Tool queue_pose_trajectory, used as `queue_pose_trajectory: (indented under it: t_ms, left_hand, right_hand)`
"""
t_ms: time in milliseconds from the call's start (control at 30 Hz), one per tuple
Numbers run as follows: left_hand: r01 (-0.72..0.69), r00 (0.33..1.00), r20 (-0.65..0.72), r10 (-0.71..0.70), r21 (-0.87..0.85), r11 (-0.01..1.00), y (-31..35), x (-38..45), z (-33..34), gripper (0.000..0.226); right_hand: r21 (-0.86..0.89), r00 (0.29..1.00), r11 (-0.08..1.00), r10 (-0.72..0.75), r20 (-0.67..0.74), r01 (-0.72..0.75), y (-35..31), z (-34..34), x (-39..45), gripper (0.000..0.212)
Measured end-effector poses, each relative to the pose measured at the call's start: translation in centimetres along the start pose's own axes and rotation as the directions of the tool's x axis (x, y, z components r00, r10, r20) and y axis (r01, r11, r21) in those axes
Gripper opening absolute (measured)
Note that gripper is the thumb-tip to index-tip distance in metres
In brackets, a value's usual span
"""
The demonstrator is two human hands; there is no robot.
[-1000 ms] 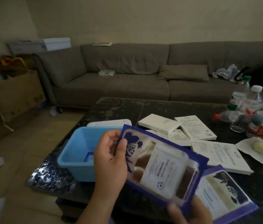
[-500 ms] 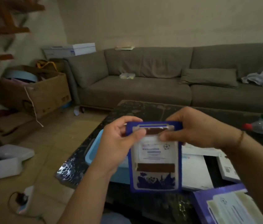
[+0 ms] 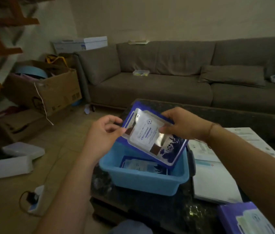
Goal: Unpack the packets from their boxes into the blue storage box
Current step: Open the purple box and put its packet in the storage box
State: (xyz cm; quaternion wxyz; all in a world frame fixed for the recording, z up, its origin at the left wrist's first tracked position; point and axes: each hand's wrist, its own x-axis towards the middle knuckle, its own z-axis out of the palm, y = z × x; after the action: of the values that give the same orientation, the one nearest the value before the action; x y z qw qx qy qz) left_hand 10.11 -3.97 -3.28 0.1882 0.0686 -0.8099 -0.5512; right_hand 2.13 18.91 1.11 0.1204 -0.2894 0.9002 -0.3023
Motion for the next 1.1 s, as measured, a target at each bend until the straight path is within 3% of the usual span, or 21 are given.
queue_pose_trajectory:
  t_ms: [133,233,267,367,400,533,667,967,1100]
  left_hand:
    - [-0.035,0.999,-0.011,0.039,0.213,0.976,-2.4,1.9,-1.0,0.028]
    - [-0.082,0.994,0.095,0.054,0.324,0.943,-4.2,1.7,-0.9,0.031]
    - [-0.095,0.990,0.127,0.054,0.350,0.932,-4.8,1.5,-0.8,0.031]
    - [-0.100,0.986,0.163,0.035,0.406,0.908,-6.0,1.1,-0.8,0.028]
    - [-0.095,0.986,0.165,0.026,0.424,0.901,-6.2,1.0,-0.8,0.029]
    - [-0.106,0.985,0.169,0.037,0.420,0.901,-6.5,0.9,-1.0,0.028]
    - [-0.113,0.984,0.173,0.044,0.408,0.906,-6.4,1.0,-1.3,0.025]
    - [-0.136,0.985,0.149,0.084,0.386,0.912,-6.6,0.3,-1.3,0.022]
    - [-0.169,0.977,-0.076,0.198,0.288,0.943,-6.0,-0.9,-0.9,0.013]
  right_hand:
    - [-0.156,0.988,0.988,0.028,0.154,-0.004,0.5,3.0,3.9,0.017]
    - [-0.298,0.951,0.955,0.086,0.297,0.007,1.5,6.7,6.2,0.005]
    - [-0.329,0.934,0.944,0.107,0.340,0.011,1.7,7.7,6.6,0.011]
    - [-0.352,0.890,0.935,0.192,0.414,-0.038,2.0,9.4,7.2,0.008]
    - [-0.356,0.877,0.932,0.220,0.428,-0.060,2.0,9.7,7.3,0.017]
    - [-0.424,0.874,0.902,0.273,0.401,-0.087,2.3,10.7,7.6,0.047]
    - [-0.446,0.899,0.895,0.199,0.390,-0.005,2.7,10.9,7.1,0.066]
    - [-0.592,0.770,0.727,0.139,0.623,0.348,2.3,12.0,6.1,0.056]
    - [-0.536,0.706,0.783,0.184,0.684,0.316,2.1,12.6,6.3,0.058]
